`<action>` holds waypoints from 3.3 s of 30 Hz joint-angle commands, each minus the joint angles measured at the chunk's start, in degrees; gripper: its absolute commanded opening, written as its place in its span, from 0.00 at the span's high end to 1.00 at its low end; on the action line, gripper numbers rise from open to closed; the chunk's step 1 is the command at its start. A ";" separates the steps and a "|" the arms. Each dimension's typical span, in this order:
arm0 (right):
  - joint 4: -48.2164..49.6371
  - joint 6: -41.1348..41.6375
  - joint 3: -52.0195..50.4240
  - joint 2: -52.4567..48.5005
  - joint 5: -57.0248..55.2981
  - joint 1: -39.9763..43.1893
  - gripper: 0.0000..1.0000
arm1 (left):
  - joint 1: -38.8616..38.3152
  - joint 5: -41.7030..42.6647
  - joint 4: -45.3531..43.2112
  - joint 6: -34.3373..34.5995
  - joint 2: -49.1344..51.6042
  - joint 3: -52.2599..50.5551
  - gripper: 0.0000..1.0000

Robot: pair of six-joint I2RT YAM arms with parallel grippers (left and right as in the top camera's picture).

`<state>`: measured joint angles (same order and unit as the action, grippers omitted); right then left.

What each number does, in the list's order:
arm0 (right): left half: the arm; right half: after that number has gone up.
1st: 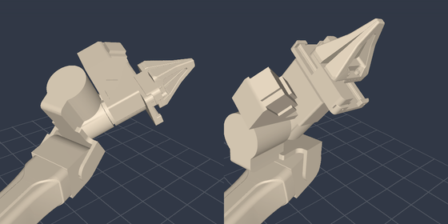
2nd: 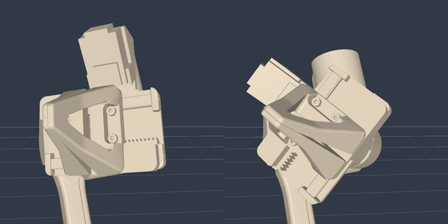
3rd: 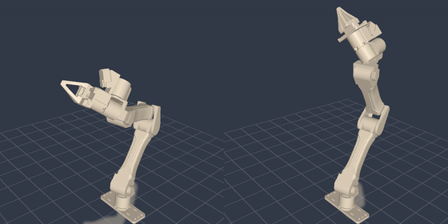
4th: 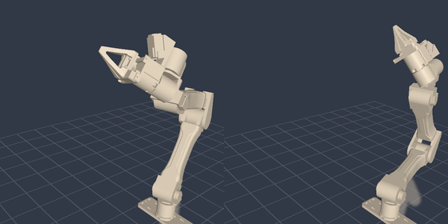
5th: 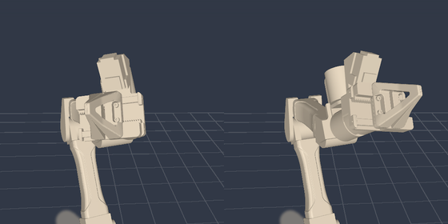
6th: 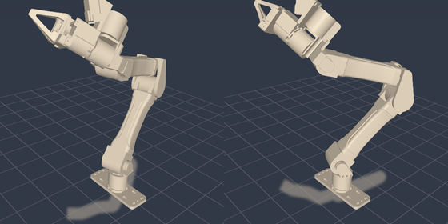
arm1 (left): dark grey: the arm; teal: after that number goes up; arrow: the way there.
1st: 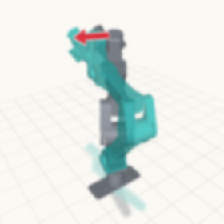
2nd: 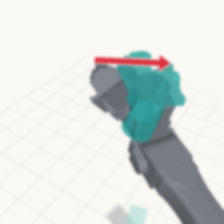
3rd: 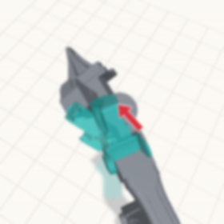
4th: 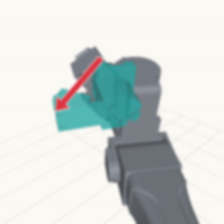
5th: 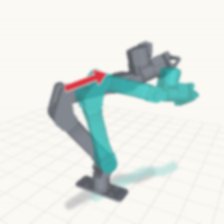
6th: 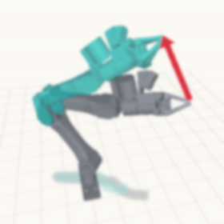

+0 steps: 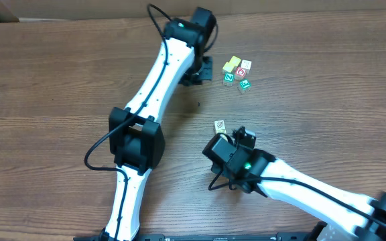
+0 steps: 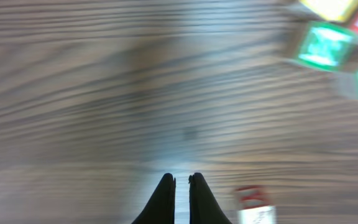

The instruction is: Flip 3 blocks

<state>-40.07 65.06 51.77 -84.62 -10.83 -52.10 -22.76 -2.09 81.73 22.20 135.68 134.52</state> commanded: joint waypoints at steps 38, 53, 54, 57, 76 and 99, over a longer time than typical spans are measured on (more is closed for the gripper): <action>-6.80 -35.30 7.41 8.63 7.98 38.36 0.00 | 17.75 1.70 10.49 -0.37 -4.55 2.08 0.00; -6.80 -35.32 7.41 8.63 7.98 38.36 0.00 | 17.77 1.70 10.49 -0.37 -4.55 2.08 0.00; -6.80 -35.30 7.41 8.63 7.98 38.36 0.00 | 17.77 1.70 10.49 -0.37 -4.55 2.08 0.00; -6.80 -35.30 7.41 8.63 7.98 38.36 0.00 | 17.77 1.70 10.49 -0.37 -4.55 2.08 0.00; -6.82 -35.30 7.13 22.80 7.98 38.36 0.00 | 17.77 1.70 10.49 -0.37 -4.55 2.08 0.00; 15.52 -39.80 -4.48 65.81 2.69 47.23 0.00 | 17.77 1.70 10.49 -0.37 -4.55 2.08 0.00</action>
<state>-28.99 25.82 52.10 -23.27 -11.31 -7.66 -4.51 -1.04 92.16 22.26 132.88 135.50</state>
